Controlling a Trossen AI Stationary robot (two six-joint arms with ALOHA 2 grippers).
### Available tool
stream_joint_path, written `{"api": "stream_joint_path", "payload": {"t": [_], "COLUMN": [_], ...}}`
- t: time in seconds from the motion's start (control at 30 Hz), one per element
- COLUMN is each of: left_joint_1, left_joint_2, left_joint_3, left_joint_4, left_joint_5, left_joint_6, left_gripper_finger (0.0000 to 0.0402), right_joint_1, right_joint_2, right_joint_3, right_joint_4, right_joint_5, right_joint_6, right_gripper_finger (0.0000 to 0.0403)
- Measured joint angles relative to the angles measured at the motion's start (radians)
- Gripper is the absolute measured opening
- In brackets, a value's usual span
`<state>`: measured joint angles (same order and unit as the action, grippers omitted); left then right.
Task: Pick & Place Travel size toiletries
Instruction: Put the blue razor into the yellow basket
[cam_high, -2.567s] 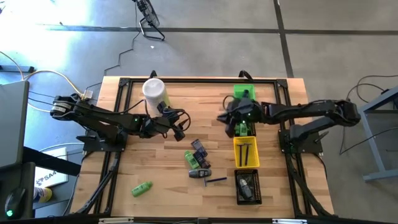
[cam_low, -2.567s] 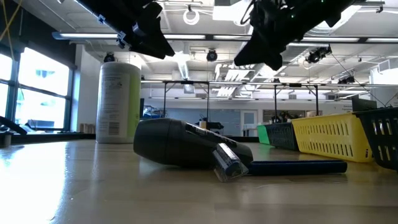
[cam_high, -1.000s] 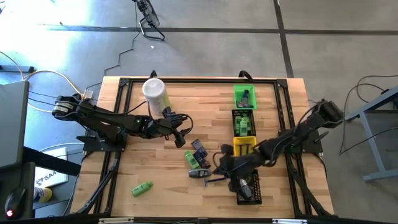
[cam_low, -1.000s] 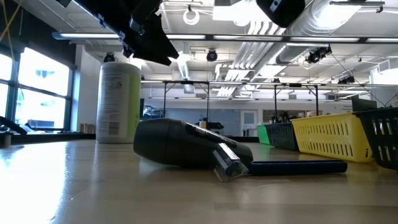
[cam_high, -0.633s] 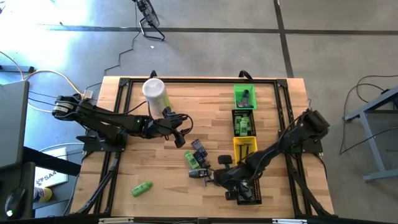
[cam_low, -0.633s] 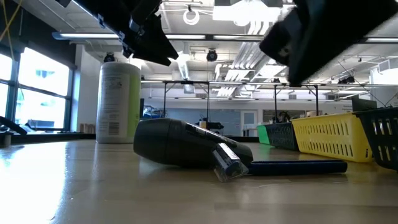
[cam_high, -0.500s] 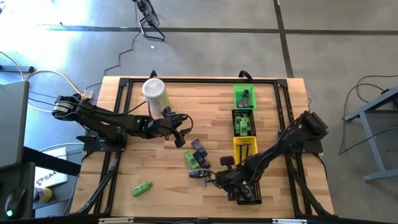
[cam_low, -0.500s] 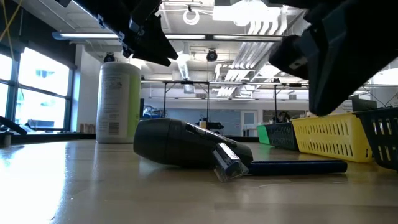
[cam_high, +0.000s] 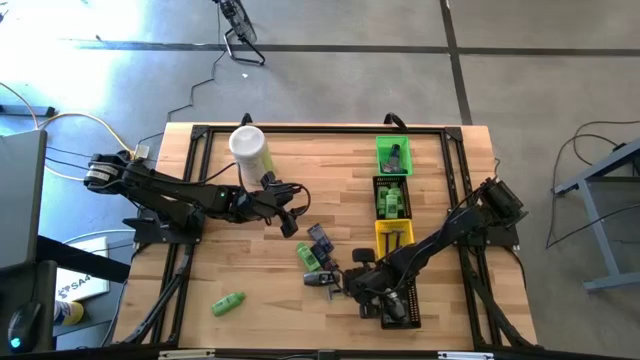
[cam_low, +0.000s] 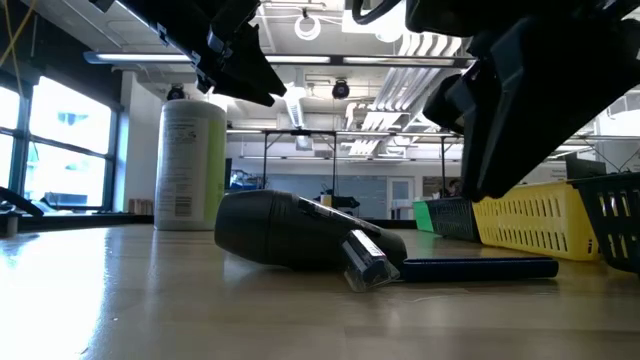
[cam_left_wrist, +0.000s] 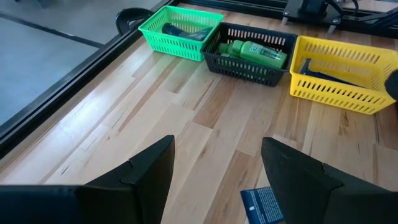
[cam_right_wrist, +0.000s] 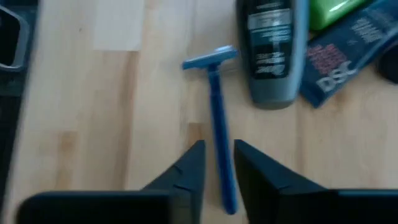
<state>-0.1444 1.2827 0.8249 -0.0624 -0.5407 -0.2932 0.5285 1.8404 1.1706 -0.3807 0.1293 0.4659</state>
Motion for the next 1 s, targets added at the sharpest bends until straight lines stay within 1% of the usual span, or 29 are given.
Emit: {"api": "stream_joint_path", "payload": {"t": [0.07,0.17,0.3,0.4,0.63,1.0], "left_joint_1": [0.000,0.000,0.000,0.000,0.000,0.000], "left_joint_2": [0.000,0.000,0.000,0.000,0.000,0.000], "left_joint_3": [0.000,0.000,0.000,0.000,0.000,0.000], "left_joint_4": [0.000,0.000,0.000,0.000,0.000,0.000], "left_joint_5": [0.000,0.000,0.000,0.000,0.000,-0.003], "left_joint_6": [0.000,0.000,0.000,0.000,0.000,0.000], "left_gripper_finger": [0.0235,0.0235,0.0235,0.0235,0.0235,0.0235], "right_joint_1": [0.002,0.001,0.001,0.001,0.001,0.001], "right_joint_2": [0.000,0.000,0.000,0.000,0.000,0.006], "right_joint_3": [0.000,0.000,-0.001,-0.021,-0.093,-0.125], "right_joint_4": [-0.001,0.001,0.004,0.023,0.107,0.156], "right_joint_5": [0.019,0.000,0.001,0.003,0.007,0.011], "right_joint_6": [-0.017,-0.040,-0.044,-0.044,-0.044,-0.051], "right_gripper_finger": [0.0108,0.0147,0.0172,0.0174,0.0163,0.0167]}}
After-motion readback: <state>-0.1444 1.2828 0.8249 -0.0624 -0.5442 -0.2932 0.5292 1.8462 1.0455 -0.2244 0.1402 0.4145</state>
